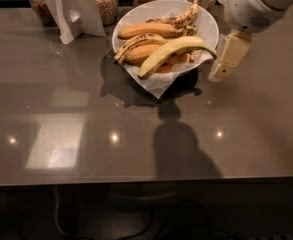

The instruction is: Pick banana from white bowl

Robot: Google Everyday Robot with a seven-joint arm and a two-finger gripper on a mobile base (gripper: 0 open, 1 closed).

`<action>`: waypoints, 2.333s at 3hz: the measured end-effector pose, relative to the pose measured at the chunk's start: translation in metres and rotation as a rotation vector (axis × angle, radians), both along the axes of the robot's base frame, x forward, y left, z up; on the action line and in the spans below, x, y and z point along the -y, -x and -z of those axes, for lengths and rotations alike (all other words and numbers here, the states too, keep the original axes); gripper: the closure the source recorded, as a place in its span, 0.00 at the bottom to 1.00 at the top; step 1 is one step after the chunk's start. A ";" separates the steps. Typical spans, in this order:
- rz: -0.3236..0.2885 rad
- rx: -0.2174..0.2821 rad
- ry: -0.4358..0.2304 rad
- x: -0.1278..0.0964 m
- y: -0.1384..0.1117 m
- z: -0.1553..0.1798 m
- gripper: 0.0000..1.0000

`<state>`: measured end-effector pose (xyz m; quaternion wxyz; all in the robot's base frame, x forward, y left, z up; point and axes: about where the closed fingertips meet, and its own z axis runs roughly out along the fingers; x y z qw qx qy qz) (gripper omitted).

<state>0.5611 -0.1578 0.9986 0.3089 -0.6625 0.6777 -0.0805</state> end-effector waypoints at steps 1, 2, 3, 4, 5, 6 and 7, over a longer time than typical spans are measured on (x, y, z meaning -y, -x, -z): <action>-0.041 0.018 -0.065 -0.014 -0.028 -0.004 0.17; -0.076 0.016 -0.129 -0.026 -0.049 -0.005 0.38; -0.110 0.000 -0.164 -0.038 -0.061 0.001 0.39; -0.140 -0.022 -0.175 -0.049 -0.068 0.010 0.34; -0.165 -0.038 -0.164 -0.057 -0.071 0.019 0.33; -0.185 -0.042 -0.149 -0.061 -0.073 0.029 0.34; -0.203 -0.046 -0.124 -0.063 -0.076 0.042 0.34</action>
Offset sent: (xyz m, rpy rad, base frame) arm 0.0746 0.0371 0.0056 0.2093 -0.0135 0.1135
